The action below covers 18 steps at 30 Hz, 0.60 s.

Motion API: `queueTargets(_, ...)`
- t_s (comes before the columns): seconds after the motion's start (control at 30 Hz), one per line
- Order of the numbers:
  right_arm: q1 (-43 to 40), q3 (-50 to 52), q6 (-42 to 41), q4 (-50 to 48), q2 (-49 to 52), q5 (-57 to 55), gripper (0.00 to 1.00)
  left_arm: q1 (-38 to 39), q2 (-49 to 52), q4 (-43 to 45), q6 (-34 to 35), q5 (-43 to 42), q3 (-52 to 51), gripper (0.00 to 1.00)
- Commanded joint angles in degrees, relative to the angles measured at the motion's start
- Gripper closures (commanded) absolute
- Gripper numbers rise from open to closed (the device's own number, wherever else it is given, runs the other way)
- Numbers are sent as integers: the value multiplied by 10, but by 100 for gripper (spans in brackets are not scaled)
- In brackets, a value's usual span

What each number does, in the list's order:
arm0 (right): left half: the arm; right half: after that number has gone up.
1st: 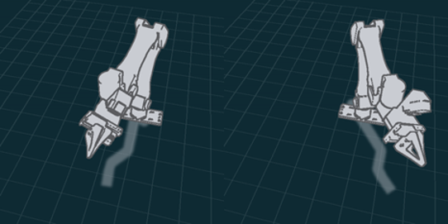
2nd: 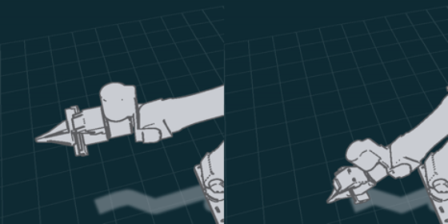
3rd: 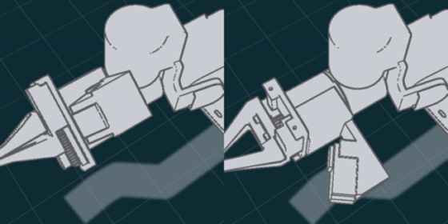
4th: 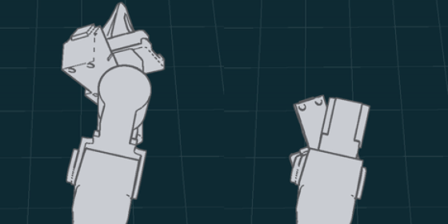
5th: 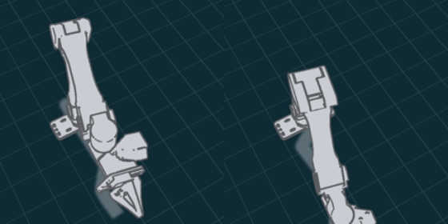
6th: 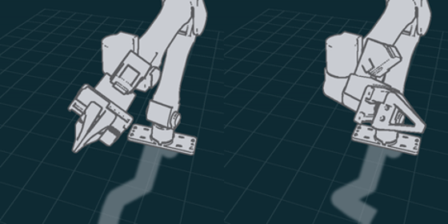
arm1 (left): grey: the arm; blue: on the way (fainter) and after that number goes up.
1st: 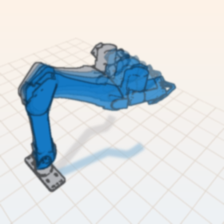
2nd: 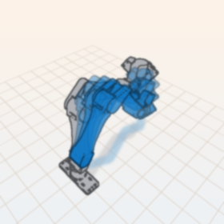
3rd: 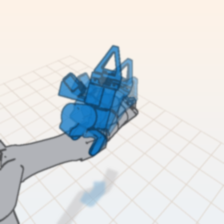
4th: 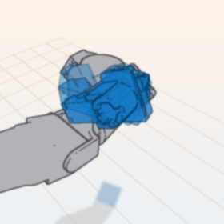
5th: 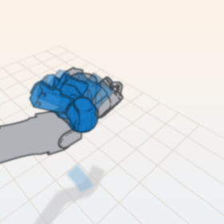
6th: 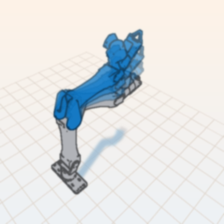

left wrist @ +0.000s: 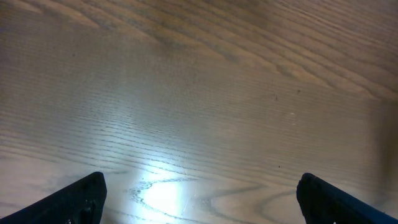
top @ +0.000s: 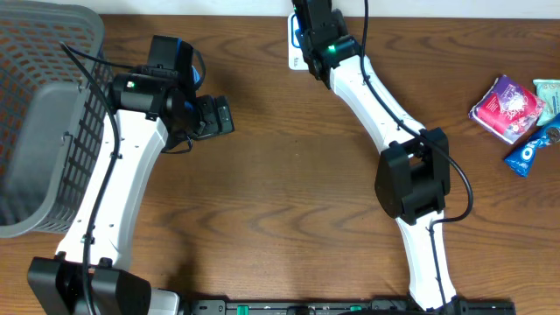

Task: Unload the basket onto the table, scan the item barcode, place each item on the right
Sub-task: 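Hold the Kleenex pack up at the scanner with the right gripper, then carry the Kleenex pack to the far right and release it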

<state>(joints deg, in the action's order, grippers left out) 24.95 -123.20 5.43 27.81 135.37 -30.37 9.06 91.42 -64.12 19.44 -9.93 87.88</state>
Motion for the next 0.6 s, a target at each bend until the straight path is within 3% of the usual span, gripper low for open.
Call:
queueTargets(0.0, -21, 2, -60, 18, -35, -99, 99, -3, 2, -2, -3, 6, 3, 2)
queueTargets(0.23, -166, 2, -169, 182, -114, -100, 99, -3, 2, -2, -3, 6, 3, 2)
queueTargets(0.57, -372, 3, -226, 374, -122, -89, 99, -3, 2, -2, -3, 6, 3, 2)
